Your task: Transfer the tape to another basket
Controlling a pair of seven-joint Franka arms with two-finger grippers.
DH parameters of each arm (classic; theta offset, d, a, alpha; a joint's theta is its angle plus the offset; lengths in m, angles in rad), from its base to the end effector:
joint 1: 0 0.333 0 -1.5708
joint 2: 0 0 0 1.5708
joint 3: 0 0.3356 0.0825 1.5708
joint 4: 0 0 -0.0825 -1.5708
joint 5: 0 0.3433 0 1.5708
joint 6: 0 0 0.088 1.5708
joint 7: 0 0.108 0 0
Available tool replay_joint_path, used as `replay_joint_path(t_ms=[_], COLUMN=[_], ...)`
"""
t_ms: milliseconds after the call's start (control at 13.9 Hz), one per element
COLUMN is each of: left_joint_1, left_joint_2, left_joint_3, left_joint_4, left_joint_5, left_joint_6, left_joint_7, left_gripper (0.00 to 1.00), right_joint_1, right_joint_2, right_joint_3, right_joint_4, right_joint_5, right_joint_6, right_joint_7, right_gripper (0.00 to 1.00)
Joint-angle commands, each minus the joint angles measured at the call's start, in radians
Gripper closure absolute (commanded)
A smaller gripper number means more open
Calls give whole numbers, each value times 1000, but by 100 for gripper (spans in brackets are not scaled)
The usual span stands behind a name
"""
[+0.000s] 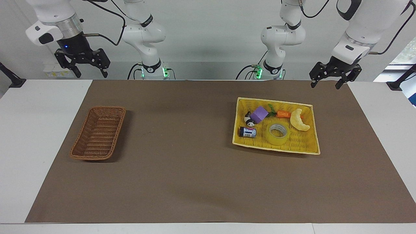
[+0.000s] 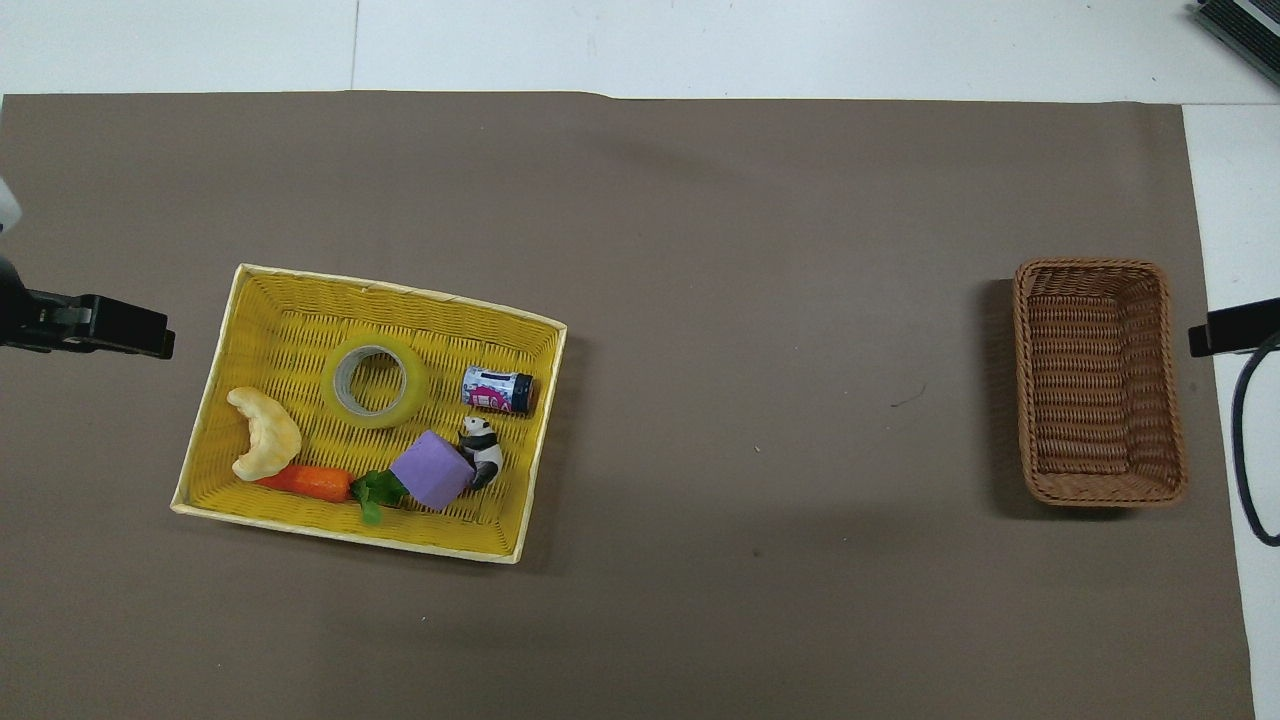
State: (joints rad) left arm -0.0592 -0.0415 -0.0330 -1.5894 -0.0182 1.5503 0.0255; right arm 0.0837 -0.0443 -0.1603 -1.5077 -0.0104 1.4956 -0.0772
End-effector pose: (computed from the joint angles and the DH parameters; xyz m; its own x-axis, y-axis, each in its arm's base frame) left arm 0.4958 -0.0483 0.6543 0.9930 -0.1178 0.0028 -0.1178 -0.9929 0.0168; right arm 0.4899 -0.0412 0.6853 0.9995 -0.0002 0.0313 -0.0004 -1.0000 0.0057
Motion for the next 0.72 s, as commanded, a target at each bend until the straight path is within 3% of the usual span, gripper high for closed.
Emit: replay_joint_path(t_ms=[0, 646], left_joint_1=[-10, -8], left_joint_2=[-32, -20], left_joint_3=[12, 12], left_joint_4=[-63, -348], left_joint_5=[-6, -6], left_joint_6=[25, 347], left_joint_7=[-16, -52], left_gripper=[0, 0], right_joint_1=[-7, -7], right_joint_2=[0, 0], right_joint_3=[1, 1], right_joint_4=[1, 1], right_joint_5=[15, 15], right_joint_6=[2, 0], right_joint_7=[-19, -19], right_gripper=[0, 0])
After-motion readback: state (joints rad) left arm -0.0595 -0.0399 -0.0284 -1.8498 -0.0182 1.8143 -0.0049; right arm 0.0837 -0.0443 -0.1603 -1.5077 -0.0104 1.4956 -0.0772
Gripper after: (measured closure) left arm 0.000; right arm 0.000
